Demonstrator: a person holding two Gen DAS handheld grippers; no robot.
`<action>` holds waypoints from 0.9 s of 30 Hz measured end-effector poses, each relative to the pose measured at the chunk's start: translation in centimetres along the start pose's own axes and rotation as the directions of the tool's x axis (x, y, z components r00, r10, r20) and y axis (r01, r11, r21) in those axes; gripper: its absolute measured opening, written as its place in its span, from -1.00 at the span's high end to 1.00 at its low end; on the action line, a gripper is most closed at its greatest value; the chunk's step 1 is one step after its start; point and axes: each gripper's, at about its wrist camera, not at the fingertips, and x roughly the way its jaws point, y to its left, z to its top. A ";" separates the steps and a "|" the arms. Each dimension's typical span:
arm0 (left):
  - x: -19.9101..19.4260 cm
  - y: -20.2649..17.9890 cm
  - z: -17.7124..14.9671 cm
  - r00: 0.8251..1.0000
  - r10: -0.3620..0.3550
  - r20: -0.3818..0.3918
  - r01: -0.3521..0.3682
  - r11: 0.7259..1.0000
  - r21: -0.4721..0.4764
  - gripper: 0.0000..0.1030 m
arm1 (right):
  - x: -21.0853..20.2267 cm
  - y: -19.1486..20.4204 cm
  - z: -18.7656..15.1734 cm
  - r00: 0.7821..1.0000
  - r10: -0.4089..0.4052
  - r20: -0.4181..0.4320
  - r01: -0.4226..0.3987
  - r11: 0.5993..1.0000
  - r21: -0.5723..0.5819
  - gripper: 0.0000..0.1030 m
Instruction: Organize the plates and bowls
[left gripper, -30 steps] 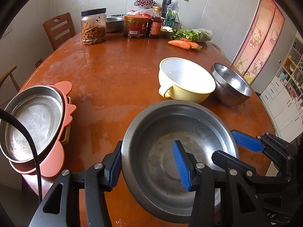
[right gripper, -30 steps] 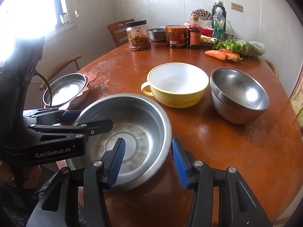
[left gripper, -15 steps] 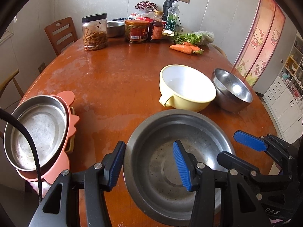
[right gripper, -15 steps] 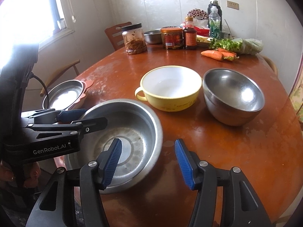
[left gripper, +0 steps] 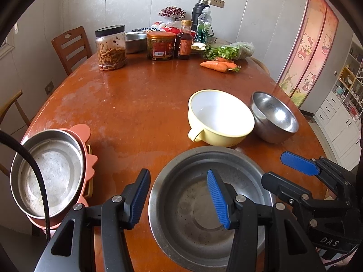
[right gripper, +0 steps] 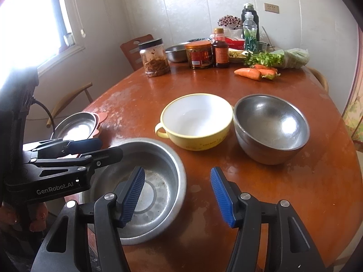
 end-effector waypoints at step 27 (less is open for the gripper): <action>1.7 -10.1 5.4 0.992 -0.121 -0.047 0.124 0.990 0.071 -0.06 | -3.9 -14.1 3.0 0.973 -0.195 0.126 0.170 0.968 0.186 -0.27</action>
